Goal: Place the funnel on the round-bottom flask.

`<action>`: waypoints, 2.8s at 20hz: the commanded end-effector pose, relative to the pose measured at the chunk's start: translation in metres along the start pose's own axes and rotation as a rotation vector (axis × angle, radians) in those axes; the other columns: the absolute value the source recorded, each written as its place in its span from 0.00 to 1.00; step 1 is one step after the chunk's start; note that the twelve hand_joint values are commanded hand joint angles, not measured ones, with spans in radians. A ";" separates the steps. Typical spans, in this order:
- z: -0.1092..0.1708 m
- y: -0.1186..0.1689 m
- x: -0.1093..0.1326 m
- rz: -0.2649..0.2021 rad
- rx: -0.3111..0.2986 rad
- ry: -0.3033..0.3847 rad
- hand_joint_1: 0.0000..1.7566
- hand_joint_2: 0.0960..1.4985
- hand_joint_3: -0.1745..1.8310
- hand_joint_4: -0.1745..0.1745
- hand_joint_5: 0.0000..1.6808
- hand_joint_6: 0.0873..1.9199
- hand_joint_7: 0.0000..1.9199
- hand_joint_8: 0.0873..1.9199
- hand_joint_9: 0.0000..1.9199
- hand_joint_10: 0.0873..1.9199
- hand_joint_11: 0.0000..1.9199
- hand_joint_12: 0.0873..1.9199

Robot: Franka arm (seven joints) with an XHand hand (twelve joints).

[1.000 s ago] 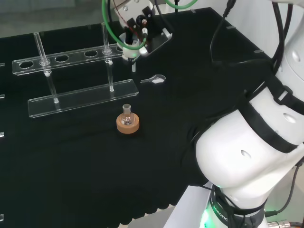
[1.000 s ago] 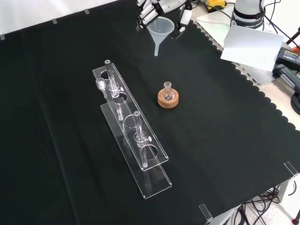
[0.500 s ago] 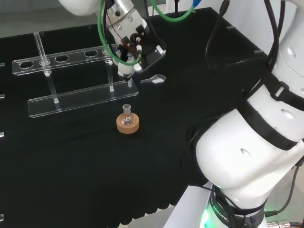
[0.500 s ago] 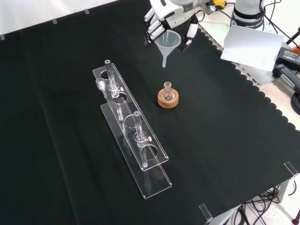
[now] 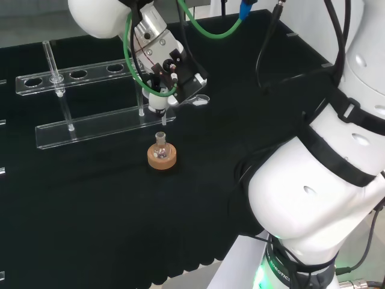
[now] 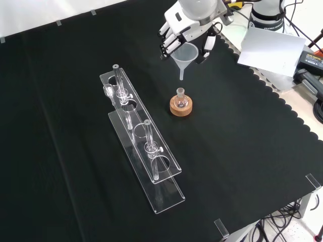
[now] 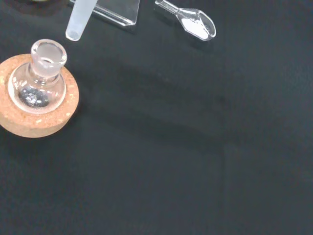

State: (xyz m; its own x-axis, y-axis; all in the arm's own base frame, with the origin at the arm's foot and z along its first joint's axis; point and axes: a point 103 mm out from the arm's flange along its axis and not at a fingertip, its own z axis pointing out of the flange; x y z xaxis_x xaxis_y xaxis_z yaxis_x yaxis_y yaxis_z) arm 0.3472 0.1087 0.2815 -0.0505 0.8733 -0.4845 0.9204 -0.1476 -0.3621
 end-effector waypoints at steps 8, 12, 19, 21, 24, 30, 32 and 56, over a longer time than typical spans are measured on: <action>0.008 0.004 0.013 -0.016 -0.005 0.001 0.45 0.50 0.34 0.50 0.35 0.26 0.32 0.31 0.48 0.18 0.31 0.61; 0.009 0.006 0.014 -0.009 -0.003 0.002 0.45 0.50 0.34 0.50 0.35 0.27 0.32 0.31 0.48 0.18 0.31 0.61; 0.017 0.014 0.020 -0.008 -0.006 0.007 0.45 0.50 0.34 0.49 0.35 0.27 0.32 0.31 0.48 0.18 0.31 0.61; 0.018 0.017 0.021 -0.011 0.003 0.005 0.45 0.50 0.34 0.49 0.35 0.27 0.32 0.31 0.48 0.18 0.31 0.61; 0.021 0.021 0.024 -0.008 0.000 0.008 0.45 0.51 0.35 0.49 0.36 0.27 0.32 0.31 0.48 0.18 0.31 0.61; 0.023 0.023 0.026 -0.011 -0.001 0.031 0.45 0.51 0.35 0.49 0.36 0.28 0.32 0.31 0.48 0.18 0.31 0.61; 0.022 0.026 0.027 -0.009 -0.008 0.037 0.45 0.51 0.35 0.49 0.36 0.28 0.32 0.31 0.48 0.18 0.31 0.61; 0.033 0.035 0.029 -0.017 -0.009 0.080 0.45 0.51 0.35 0.48 0.35 0.29 0.32 0.32 0.48 0.19 0.31 0.61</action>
State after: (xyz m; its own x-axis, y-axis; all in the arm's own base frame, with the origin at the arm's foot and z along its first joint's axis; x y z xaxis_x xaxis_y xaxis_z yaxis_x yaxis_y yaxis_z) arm 0.3645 0.1149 0.2294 -0.0377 0.9064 -0.4208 0.9211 -0.1318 -0.3663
